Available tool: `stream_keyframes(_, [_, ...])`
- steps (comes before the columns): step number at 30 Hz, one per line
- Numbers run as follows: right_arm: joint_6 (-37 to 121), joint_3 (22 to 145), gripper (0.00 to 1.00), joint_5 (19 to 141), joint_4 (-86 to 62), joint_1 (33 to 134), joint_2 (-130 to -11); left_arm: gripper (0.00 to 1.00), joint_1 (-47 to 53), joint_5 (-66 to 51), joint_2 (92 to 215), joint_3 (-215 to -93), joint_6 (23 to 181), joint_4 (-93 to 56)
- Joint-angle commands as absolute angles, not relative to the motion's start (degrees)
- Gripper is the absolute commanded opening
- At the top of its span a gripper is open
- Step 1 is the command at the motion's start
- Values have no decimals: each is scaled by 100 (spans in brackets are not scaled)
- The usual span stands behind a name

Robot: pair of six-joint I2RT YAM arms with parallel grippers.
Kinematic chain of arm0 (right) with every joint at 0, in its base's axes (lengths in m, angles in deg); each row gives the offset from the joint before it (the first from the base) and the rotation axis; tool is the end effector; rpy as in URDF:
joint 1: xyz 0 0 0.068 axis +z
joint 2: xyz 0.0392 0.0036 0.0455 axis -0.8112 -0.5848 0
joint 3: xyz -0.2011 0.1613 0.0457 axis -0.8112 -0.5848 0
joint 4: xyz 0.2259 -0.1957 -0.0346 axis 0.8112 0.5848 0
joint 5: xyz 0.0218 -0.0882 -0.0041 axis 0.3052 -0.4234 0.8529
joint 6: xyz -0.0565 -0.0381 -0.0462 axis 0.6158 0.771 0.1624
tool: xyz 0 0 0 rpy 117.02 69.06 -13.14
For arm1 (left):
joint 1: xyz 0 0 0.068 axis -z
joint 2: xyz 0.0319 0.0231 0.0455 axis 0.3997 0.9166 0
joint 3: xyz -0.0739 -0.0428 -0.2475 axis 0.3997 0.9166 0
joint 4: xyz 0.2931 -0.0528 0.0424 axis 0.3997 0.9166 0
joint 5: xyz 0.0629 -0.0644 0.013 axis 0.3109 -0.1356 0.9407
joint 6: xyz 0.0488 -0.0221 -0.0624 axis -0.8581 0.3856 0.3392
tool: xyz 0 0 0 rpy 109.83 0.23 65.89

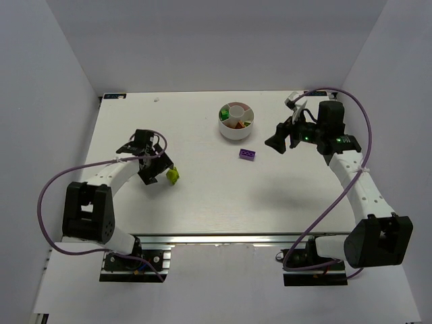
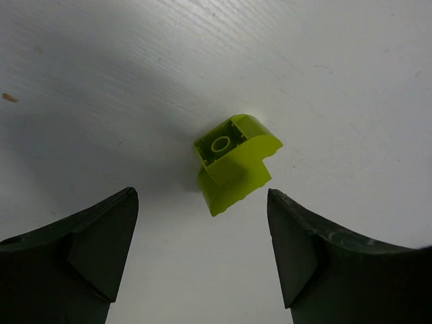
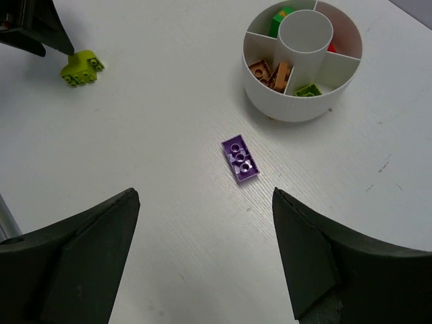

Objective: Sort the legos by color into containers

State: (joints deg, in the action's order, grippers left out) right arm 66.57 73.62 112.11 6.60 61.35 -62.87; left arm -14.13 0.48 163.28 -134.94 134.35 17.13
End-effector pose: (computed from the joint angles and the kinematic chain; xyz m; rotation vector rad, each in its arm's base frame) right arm 0.3455 0.0899 0.3166 -0.8328 1.7918 0.5968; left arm 0.3288 -0.0547 0.1326 -0.8237 2.6186 -0.2746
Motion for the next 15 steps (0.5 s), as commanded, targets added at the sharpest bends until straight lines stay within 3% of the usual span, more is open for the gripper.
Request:
stream_keyframes(1, [6650, 7312, 84, 10950, 445, 6116, -6164, 86, -1442, -134, 16378, -13714, 13584, 1831])
stream_keyframes(15, [6509, 7040, 83, 10941, 296, 6054, -5979, 86, -1433, -186, 17125, -13934, 13646, 1637])
